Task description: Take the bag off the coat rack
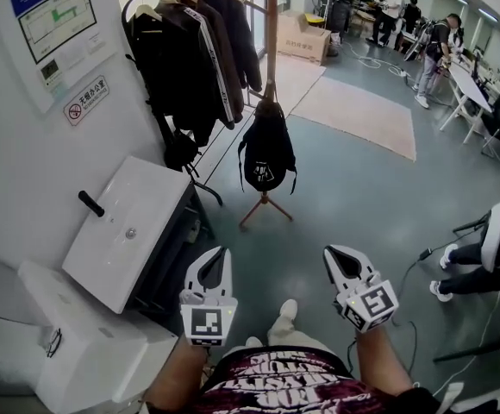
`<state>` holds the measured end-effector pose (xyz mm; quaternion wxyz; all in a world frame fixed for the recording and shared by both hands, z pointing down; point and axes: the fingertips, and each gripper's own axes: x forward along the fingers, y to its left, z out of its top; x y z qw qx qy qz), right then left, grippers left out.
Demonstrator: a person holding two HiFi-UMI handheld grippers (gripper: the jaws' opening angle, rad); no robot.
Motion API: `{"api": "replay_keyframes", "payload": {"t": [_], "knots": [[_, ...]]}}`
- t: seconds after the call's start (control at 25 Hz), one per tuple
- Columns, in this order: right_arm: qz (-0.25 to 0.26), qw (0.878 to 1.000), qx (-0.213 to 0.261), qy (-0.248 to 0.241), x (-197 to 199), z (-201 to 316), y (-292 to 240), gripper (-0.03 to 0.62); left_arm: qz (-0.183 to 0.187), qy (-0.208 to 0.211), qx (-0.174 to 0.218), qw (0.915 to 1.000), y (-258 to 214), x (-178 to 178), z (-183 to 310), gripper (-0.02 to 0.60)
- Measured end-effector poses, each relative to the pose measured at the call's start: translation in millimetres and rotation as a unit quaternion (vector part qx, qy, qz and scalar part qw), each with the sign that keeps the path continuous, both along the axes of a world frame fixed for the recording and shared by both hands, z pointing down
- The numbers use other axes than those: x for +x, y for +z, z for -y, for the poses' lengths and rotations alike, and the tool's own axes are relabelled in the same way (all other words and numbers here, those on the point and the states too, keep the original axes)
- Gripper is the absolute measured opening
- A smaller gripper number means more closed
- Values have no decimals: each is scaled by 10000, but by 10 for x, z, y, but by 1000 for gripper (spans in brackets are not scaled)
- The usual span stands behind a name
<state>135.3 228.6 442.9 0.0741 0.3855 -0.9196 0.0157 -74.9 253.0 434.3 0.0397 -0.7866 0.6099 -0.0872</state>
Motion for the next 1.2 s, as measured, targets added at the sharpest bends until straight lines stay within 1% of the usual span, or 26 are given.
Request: {"api": "replay_keyframes", "payload": {"t": [0.16,0.28,0.44,0.56,0.64,0.8,0.96,1.04,1.08,1.2], "knots": [[80,10000,-35,-22,34,289,43,14,-183,-15,-78,9998,68,24,320,6],[151,9998,-83,-46,59,575,64,52,-204,-38,-123,9997,108,48,594,8],[113,9998,-178,-39,118,932,151,97,-308,-57,-197,9993,173,80,918,9],[89,9997,-233,-80,168,1191,208,109,-308,-96,-264,9991,233,104,1138,56],[96,9996,-253,-110,200,1364,223,114,-334,-134,-307,9989,260,108,1282,67],[101,9994,-280,-163,269,1703,215,124,-542,-233,-349,9977,262,78,1570,90],[174,9992,-296,-213,370,1955,228,127,-594,-344,-329,9971,295,95,1802,100],[223,9989,-296,-269,416,2061,226,127,-569,-367,-322,9972,321,142,1910,126],[204,9989,-289,-313,434,2111,226,130,-497,-375,-300,9976,328,172,1958,139],[63,9987,-202,-466,473,2235,236,150,-202,-368,-118,9990,305,277,2041,140]]}}
